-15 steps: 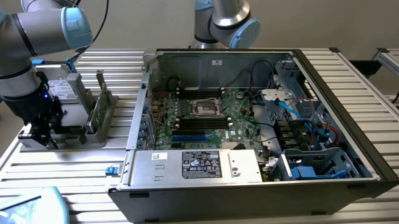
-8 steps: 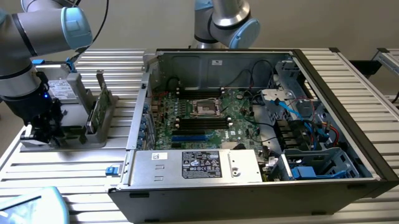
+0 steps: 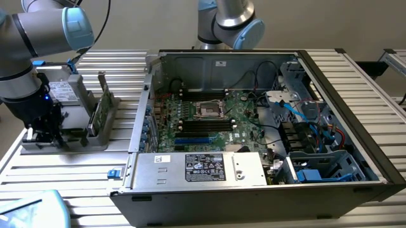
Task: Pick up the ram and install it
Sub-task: 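Pick up the ram and move it above insertion slot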
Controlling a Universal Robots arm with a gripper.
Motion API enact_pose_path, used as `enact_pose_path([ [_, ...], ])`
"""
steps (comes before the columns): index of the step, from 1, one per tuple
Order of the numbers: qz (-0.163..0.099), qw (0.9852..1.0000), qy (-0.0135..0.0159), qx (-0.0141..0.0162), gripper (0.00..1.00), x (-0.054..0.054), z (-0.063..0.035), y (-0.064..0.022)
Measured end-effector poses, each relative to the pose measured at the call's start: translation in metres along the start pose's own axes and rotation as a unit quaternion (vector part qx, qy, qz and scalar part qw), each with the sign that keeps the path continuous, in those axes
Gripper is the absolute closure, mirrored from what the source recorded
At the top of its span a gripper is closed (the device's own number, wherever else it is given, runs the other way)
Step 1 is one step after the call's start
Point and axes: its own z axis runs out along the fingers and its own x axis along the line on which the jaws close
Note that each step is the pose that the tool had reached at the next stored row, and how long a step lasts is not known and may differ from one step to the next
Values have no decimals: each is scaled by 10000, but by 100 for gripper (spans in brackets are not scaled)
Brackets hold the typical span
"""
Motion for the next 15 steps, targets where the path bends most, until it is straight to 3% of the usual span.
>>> enact_pose_path([
  [15,0,10000,0,2,86,0,0,-1],
])
